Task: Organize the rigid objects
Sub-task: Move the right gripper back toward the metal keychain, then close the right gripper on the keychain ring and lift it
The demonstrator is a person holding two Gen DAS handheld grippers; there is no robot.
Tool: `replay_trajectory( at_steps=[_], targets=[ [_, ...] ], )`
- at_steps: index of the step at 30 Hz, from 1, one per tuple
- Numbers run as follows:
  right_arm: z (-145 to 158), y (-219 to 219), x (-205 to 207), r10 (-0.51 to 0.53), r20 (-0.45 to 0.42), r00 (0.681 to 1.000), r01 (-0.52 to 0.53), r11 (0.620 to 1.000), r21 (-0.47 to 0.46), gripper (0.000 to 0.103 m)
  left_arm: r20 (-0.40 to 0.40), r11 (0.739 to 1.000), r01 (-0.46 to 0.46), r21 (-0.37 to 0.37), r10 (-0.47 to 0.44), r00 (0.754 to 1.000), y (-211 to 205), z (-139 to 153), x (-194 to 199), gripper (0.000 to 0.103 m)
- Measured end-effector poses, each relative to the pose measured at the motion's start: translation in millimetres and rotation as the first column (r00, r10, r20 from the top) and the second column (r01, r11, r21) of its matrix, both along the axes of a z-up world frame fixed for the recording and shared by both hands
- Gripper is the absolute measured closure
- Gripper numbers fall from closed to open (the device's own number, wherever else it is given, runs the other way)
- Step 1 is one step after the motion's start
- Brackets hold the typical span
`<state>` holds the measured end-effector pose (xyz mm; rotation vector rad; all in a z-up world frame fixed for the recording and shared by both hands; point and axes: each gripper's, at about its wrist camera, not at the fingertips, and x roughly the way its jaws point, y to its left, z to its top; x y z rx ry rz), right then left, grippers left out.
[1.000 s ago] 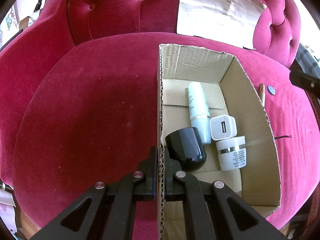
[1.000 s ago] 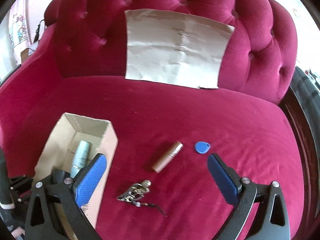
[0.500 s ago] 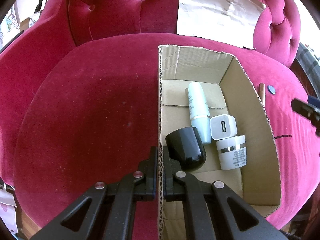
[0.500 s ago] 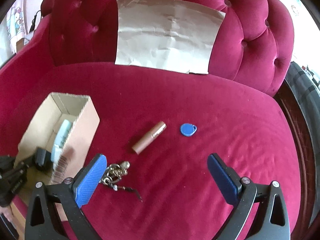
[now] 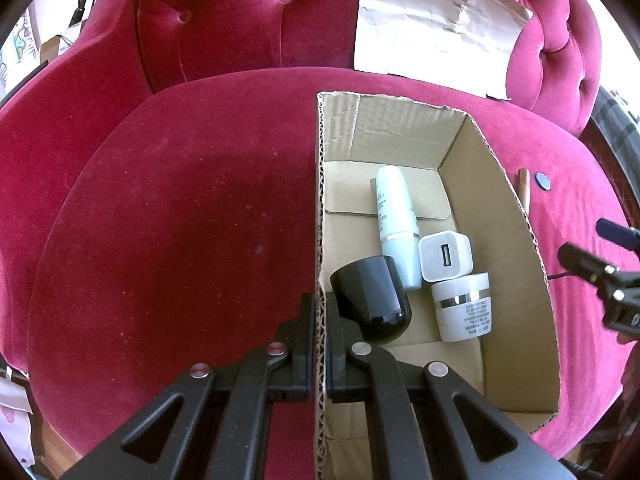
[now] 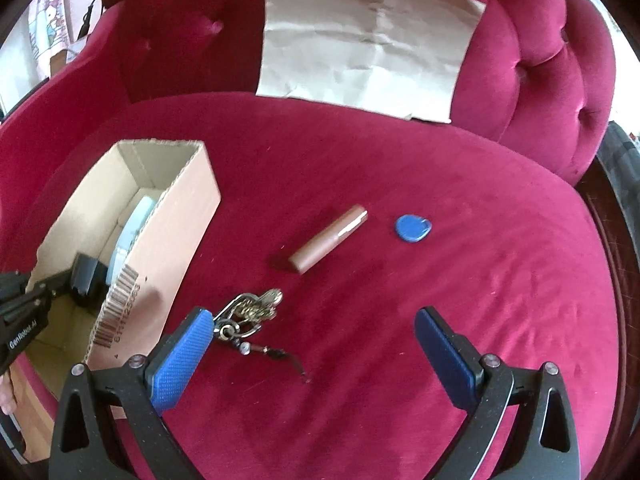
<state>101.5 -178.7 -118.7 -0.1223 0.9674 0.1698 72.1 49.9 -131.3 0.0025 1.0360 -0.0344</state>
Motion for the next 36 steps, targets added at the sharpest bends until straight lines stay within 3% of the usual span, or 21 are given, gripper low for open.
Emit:
replay_trajectory(
  at_steps=[19, 36],
  targets=[
    [-41.2, 24.0, 0.1, 0.061, -0.04, 0.997, -0.059, 0.998, 0.034, 0.0, -0.001, 1.0, -0.002, -0.004, 0.002, 1.0, 1.1, 1.2, 0.6, 0.099],
    [-50.6, 26.9, 12.6, 0.042, -0.056, 0.998, -0.04, 0.998, 0.047, 0.002, -0.002, 1.0, -0.004, -0.01, 0.004, 1.0, 2.3, 3.5, 3.7, 0.1]
  ],
)
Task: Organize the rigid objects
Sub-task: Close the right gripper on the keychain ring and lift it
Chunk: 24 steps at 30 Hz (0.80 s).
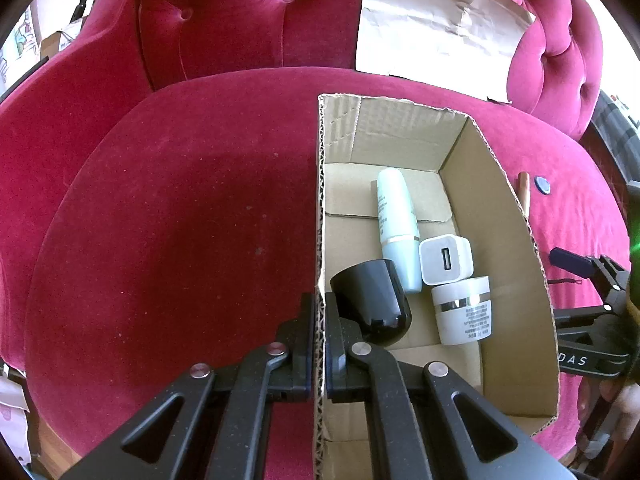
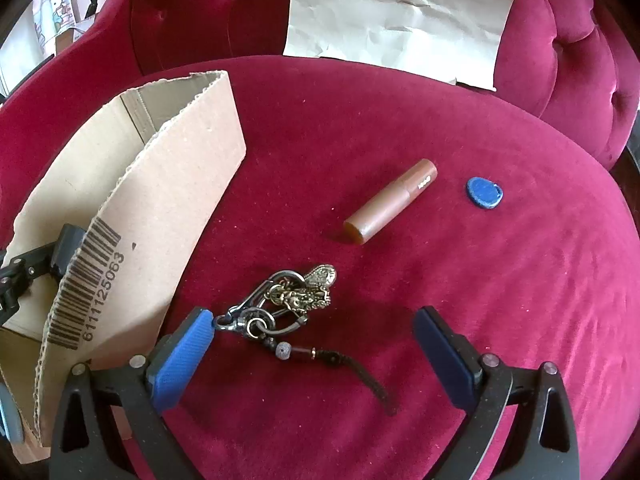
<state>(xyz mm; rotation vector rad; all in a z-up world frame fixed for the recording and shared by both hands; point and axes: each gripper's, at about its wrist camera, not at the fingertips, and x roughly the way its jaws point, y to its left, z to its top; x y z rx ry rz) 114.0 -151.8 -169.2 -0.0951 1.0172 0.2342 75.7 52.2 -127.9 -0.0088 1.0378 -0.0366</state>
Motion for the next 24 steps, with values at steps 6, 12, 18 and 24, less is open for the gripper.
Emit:
replay_trajectory(
  at_steps=[6, 12, 18, 24],
  targets=[
    [3.8, 6.8, -4.2, 0.035, 0.031, 0.999, -0.035, 0.999, 0.001, 0.033, 0.003, 1.0, 0.001, -0.002, -0.001, 1.0, 1.9, 0.4, -1.1, 0.1],
    [7.7, 4.9, -4.2, 0.041, 0.028, 0.999, -0.041, 0.999, 0.027, 0.058, 0.003, 1.0, 0.001, -0.002, -0.001, 1.0, 1.9, 0.4, -1.2, 0.1],
    [13.2, 5.9, -7.3, 0.032, 0.038, 0.999, -0.033, 0.999, 0.009, 0.058, 0.004, 1.0, 0.001, -0.002, -0.001, 1.0, 2.5, 0.1, -1.1, 0.1],
    [32.6, -1.1, -10.1, 0.013, 0.069, 0.998, -0.015, 1.0, 0.025, 0.058, 0.004, 1.0, 0.002, -0.001, -0.002, 1.0, 2.5, 0.1, -1.4, 0.1]
  ],
)
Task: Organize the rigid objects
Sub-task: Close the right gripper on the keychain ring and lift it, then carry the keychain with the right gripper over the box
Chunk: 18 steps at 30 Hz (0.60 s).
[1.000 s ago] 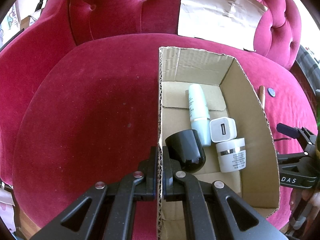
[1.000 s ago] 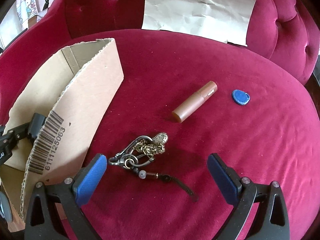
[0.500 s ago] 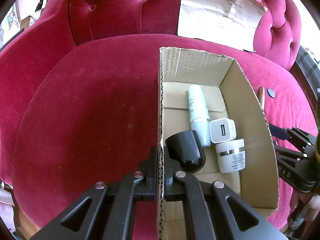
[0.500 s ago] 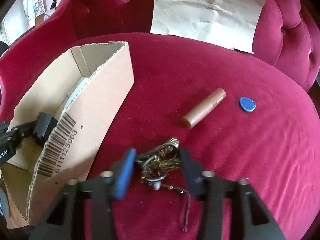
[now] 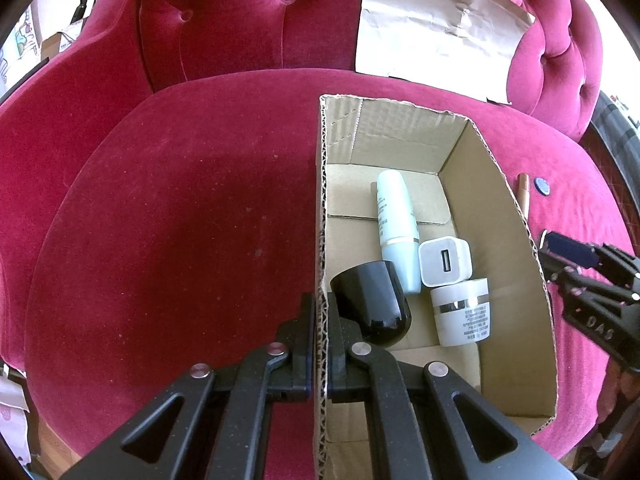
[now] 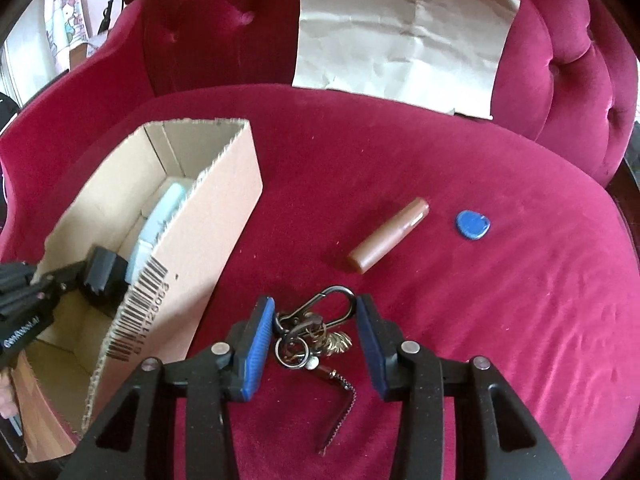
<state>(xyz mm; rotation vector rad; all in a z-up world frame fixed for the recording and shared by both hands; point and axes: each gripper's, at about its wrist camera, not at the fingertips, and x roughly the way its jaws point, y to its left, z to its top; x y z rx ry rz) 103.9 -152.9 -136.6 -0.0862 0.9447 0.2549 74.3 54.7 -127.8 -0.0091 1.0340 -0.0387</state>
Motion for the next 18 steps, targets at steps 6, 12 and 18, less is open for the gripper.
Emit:
replay_trajectory(
  at_steps=[6, 12, 18],
  targets=[
    [11.8, -2.8, -4.3, -0.005, 0.02, 1.0, 0.005, 1.0, -0.001, 0.058, 0.0, 1.0, -0.001, 0.0, 0.001, 1.0, 0.4, 0.2, 0.3, 0.1],
    [28.8, -6.8, -3.6, -0.011, 0.047, 0.999, 0.011, 1.0, -0.01, 0.059, 0.002, 1.0, -0.001, 0.002, 0.001, 1.0, -0.2, 0.2, 0.7, 0.1],
    [47.9, -13.0, -5.4, -0.028, 0.08, 0.996, 0.029, 1.0, -0.005, 0.058, 0.003, 1.0, -0.001, 0.003, 0.001, 1.0, 0.1, -0.2, 0.9, 0.1]
  ],
)
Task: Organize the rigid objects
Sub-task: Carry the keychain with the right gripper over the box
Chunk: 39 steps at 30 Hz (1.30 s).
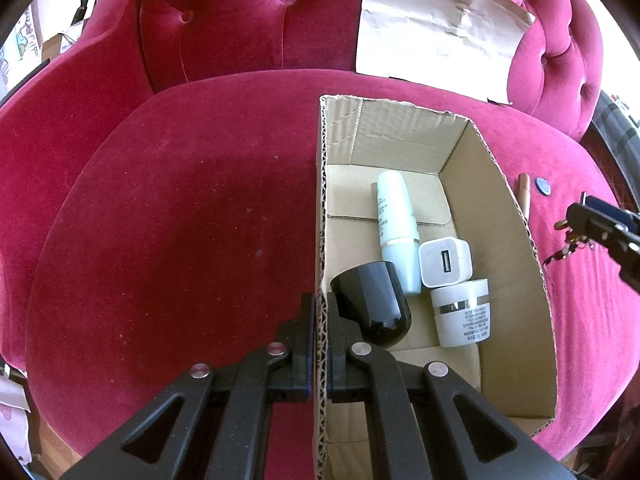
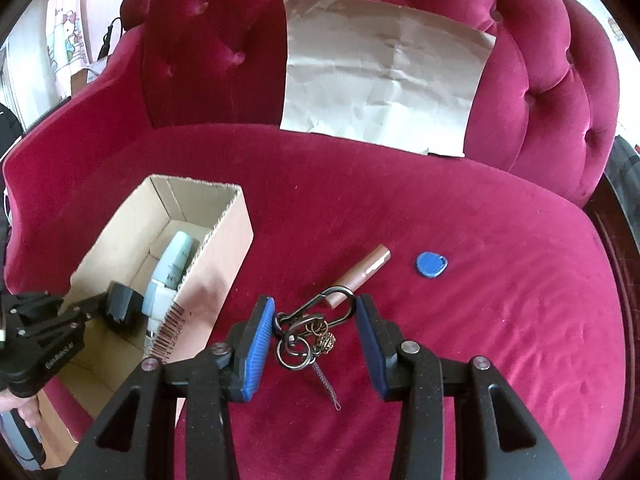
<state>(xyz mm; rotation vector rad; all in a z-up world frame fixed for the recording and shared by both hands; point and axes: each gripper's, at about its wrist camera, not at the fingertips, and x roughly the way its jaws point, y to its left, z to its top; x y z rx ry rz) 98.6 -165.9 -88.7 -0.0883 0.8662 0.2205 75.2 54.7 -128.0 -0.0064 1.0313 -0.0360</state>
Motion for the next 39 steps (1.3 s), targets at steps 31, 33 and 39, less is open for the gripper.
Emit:
replay_trajectory(
  at_steps=[31, 33, 39],
  targets=[
    [61.8, 22.1, 2.8, -0.025, 0.119, 0.993, 0.013, 0.995, 0.102, 0.058, 0.0, 1.0, 0.003, -0.004, -0.003, 1.0, 0.3, 0.3, -0.2, 0.1],
    [65.2, 27.5, 3.4, -0.022, 0.125, 0.992, 0.007, 0.992, 0.123, 0.058, 0.0, 1.0, 0.003, -0.005, -0.003, 1.0, 0.3, 0.3, -0.3, 0.1],
    [68.8, 48.8, 4.5, -0.001, 0.132, 0.991, -0.02, 0.987, 0.162, 0.058, 0.0, 1.0, 0.006, -0.007, -0.006, 1.0, 0.5, -0.2, -0.5, 0.1]
  ],
)
